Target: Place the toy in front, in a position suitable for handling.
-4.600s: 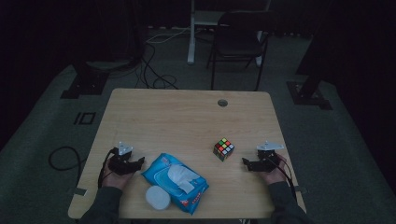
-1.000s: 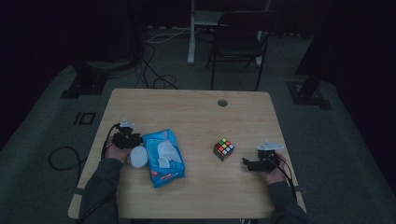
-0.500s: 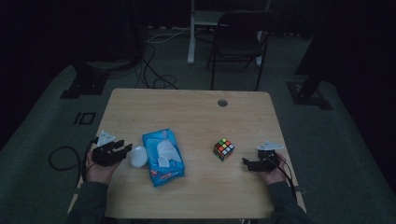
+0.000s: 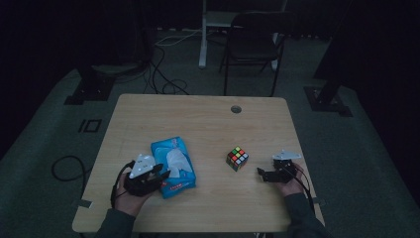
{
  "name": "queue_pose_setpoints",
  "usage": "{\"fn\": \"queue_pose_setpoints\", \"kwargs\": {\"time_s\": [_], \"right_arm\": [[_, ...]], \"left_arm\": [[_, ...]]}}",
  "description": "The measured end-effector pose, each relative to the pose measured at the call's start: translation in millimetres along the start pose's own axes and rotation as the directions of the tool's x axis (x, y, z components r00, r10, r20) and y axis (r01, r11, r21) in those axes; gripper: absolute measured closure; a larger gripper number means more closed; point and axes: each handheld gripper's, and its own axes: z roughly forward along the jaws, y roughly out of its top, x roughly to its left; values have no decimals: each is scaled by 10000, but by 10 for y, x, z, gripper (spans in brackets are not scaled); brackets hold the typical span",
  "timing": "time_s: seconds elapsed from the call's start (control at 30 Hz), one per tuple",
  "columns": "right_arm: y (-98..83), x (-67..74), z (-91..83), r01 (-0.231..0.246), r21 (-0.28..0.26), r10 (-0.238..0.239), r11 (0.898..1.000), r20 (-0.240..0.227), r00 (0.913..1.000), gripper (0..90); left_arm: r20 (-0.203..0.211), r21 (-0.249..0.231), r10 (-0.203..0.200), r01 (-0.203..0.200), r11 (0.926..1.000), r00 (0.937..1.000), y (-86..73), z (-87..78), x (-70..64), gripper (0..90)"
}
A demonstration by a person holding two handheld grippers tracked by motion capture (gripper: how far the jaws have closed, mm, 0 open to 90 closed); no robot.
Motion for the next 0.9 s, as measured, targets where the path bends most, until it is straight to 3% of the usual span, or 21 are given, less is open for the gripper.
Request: {"fn": "queue_pose_setpoints", "kwargs": {"time_s": [0.2, 0.4, 0.57, 0.67, 0.83, 0.9], "right_arm": [[0, 1, 0, -10, 4, 10, 10000, 2, 10000, 137], [0, 0, 0, 2, -2, -2, 10000, 0, 10000, 137], [0, 0, 0, -7, 2, 7, 10000, 1, 10000, 137], [0, 0, 0, 1, -1, -1, 10000, -2, 10000, 137], [0, 1, 0, 2, 2, -2, 10000, 2, 10000, 137], [0, 1, 0, -2, 1, 2, 10000, 3, 10000, 137]], "left_arm": [[902, 189, 810, -830, 9964, 9926, 114, 274, -312, 666], [1300, 546, 1464, -1545, 9865, 9807, 103, 626, -574, 676], [949, 979, 1705, -1797, 9788, 9808, 7, 713, -598, 759], [666, 922, 1582, -1640, 9821, 9852, -31, 654, -553, 801], [357, 1065, 1788, -1816, 9776, 9832, -121, 535, -490, 832], [243, 1040, 1730, -1746, 9791, 9846, -162, 478, -443, 832]]}}
